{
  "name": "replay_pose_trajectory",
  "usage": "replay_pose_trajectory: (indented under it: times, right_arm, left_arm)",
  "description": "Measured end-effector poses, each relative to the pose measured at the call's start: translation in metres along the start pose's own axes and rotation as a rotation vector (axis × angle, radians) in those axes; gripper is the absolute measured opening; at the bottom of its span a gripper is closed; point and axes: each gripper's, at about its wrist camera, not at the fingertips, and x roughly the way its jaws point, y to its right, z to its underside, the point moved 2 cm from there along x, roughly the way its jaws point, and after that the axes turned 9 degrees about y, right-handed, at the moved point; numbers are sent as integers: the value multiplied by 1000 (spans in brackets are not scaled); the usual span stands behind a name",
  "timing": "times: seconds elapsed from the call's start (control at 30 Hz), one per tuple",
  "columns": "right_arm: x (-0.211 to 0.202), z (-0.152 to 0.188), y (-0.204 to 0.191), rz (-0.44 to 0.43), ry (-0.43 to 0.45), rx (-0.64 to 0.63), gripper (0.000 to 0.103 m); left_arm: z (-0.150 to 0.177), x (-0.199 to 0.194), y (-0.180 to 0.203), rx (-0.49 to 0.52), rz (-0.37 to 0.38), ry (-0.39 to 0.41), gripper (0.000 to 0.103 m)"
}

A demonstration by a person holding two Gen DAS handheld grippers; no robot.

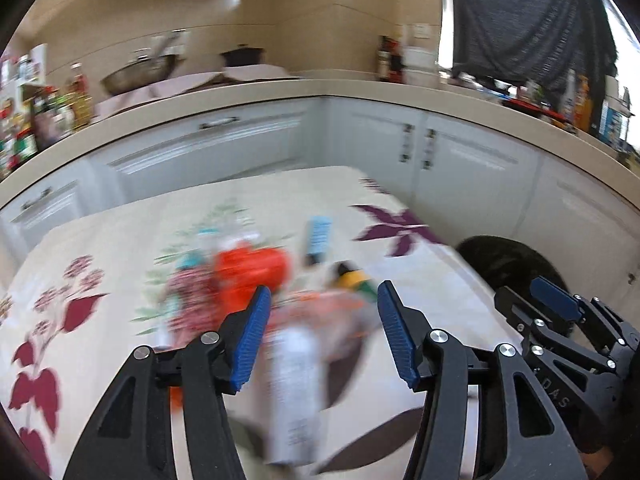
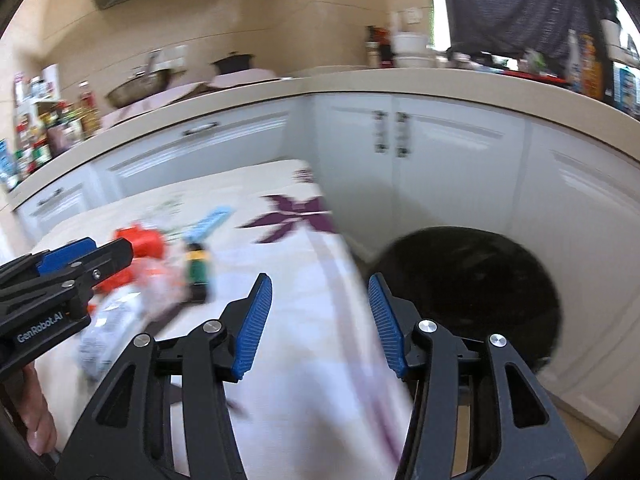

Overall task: Collect trash
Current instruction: 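Move both open grippers back over the trash on the table, then grasp the white tube with the right gripper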

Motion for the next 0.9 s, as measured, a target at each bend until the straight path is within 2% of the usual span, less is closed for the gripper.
replay_pose_trajectory:
  times: [0.23,0.3,0.4,0.63,0.9]
  right_arm:
    - [-2,6,-62,-117,-21,-53,50]
    - [-3,8,-75,-138,-25,-62,57]
    - [-4,12,-95,-167,-32,-82,57]
    - [-6,21,-130,-213,-50,-126,58]
    - [6,36,-145,-198,-110,-163,56]
  left_arm:
    - [15,-22,-63,-40,-137,3,58]
    - [21,-28,-79,-49,-168,5,58]
    - [29,-34,-97,-67,-207,1,59]
    - [45,-39,-127,-98,-235,-16,59]
    - [54,-42,-144,-104,-250,-16,61]
